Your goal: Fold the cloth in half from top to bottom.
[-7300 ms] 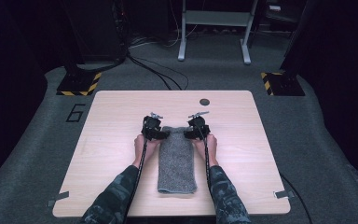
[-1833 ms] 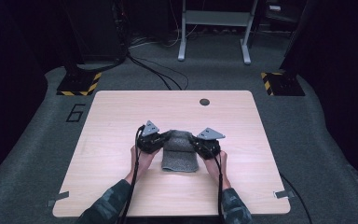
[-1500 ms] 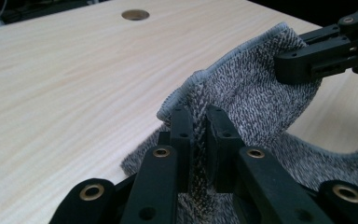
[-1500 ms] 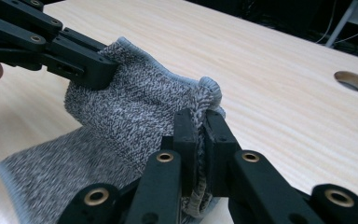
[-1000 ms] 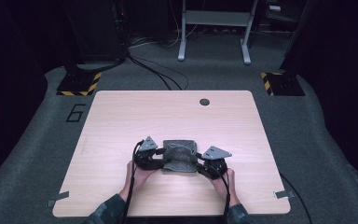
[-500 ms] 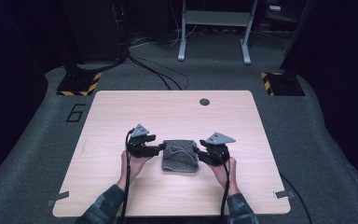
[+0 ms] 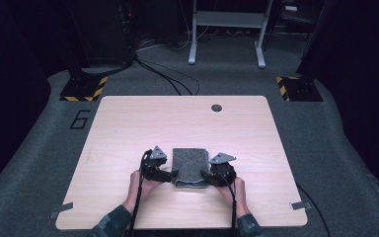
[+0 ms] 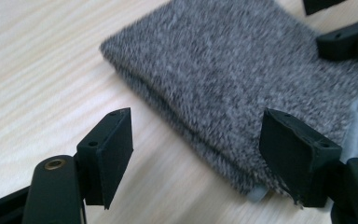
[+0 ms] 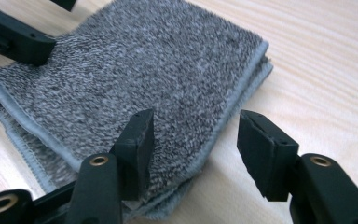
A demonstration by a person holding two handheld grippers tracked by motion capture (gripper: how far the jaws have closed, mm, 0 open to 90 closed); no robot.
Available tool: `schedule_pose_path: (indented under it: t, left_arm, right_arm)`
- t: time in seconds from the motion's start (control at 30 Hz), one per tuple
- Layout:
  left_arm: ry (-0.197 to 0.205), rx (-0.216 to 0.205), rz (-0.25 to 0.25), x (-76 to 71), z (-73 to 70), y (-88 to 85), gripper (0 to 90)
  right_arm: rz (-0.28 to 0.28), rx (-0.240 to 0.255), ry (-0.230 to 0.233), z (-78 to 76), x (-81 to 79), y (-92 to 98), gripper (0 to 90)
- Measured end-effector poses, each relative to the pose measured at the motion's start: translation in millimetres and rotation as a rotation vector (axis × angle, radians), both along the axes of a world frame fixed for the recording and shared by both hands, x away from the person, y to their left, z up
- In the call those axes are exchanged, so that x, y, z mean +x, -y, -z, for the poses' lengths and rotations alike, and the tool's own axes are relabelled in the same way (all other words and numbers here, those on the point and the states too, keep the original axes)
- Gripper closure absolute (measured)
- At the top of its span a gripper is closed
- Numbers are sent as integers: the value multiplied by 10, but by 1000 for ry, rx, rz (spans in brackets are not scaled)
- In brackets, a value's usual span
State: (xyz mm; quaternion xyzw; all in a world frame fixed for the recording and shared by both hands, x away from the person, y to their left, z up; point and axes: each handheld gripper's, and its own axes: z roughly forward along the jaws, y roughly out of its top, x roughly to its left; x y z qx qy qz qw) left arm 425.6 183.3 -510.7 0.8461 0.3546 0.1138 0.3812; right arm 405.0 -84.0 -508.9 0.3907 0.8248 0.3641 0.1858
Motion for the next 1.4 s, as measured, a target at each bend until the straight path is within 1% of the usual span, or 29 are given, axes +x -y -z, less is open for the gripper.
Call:
schedule_pose_path:
  t: [0.07, 0.1, 0.13, 0.17, 0.2, 0.23, 0.3, 0.43, 0.5, 0.53, 0.57, 0.6, 0.67, 0.77, 0.8, 0.83, 0.87, 0.9, 0.93, 0.97, 1.0, 1.03, 1.07, 1.1, 1.13, 1.17, 1.23, 1.37, 1.4]
  left_arm:
    - [-7, 22, -1, 1, 18, -3, 253]
    - [-7, 22, -1, 1, 18, -3, 252]
    - [-8, 31, -11, 5, 38, 8, 252]
    - [-1, 46, -6, 12, 44, 10, 249]
    - [5, 48, -10, 16, 54, 16, 248]
    - [-1, 52, -11, 19, 56, 17, 245]
    - [1, 56, -19, 23, 65, 21, 243]
    - [-4, 53, -22, 34, 80, 21, 237]
    - [0, 49, -33, 49, 90, 29, 236]
    - [-4, 41, -39, 54, 94, 34, 237]
    - [1, 44, -37, 69, 94, 33, 237]
    - [-7, 39, -42, 74, 94, 37, 237]
    - [2, 45, -43, 93, 95, 36, 237]
    - [2, 41, -46, 105, 95, 36, 237]
    - [5, 38, -50, 102, 95, 35, 235]
    - [-3, 32, -47, 98, 85, 29, 232]
    - [4, 29, -52, 91, 76, 25, 226]
    - [6, 27, -53, 82, 55, 12, 213]
    - [20, 24, -58, 71, 36, -1, 190]
    - [25, 19, -64, 58, 17, -12, 173]
    - [31, 24, -69, 51, -5, -31, 172]
    - [33, 15, -78, 45, -16, -44, 164]
    - [39, 18, -82, 46, -30, -63, 154]
    - [36, 19, -84, 40, -49, -81, 154]
    - [38, 7, -86, 35, -65, -97, 150]
    - [44, 11, -86, 24, -87, -115, 147]
    - [53, -3, -93, -4, -126, -155, 146]
    - [68, -13, -103, -71, -215, -245, 143]
    - [76, -12, -107, -91, -235, -267, 141]
  right_arm:
    - [16, -16, -6, 26, -9, 0, 450]
    - [5, -20, 2, 42, 2, 12, 449]
    - [18, -12, -11, 50, -1, 4, 447]
    - [26, -12, -14, 54, -3, 3, 444]
    - [30, -11, -14, 56, -1, 2, 441]
    - [35, -13, -19, 57, 1, -2, 433]
    - [33, -24, -7, 68, 23, 0, 422]
    - [44, -22, -12, 84, 48, 7, 397]
    - [43, -20, -14, 95, 75, 32, 390]
    - [53, -10, -14, 96, 84, 25, 389]
    - [54, -12, -15, 97, 91, 29, 388]
    - [61, -8, -17, 99, 97, 24, 388]
    - [52, -14, -15, 100, 114, 32, 388]
    - [59, -17, -16, 96, 133, 26, 384]
    - [62, -14, -18, 97, 134, 24, 382]
    - [59, -7, -20, 95, 133, 25, 382]
    - [60, -1, -26, 89, 129, 27, 372]
    - [60, 1, -21, 79, 127, 34, 352]
    - [50, 4, -17, 61, 118, 48, 337]
    - [50, 18, -9, 36, 108, 58, 323]
    - [50, 28, -7, 15, 96, 68, 294]
    - [48, 38, -4, -5, 87, 77, 276]
    - [42, 36, 3, -23, 87, 89, 260]
    - [50, 45, -2, -44, 74, 88, 247]
    - [42, 42, 12, -65, 72, 101, 236]
    - [42, 53, 5, -91, 58, 104, 229]
    - [43, 62, 17, -145, 35, 121, 216]
    - [45, 83, 43, -254, -26, 188, 202]
    - [48, 90, 41, -278, -45, 207, 199]
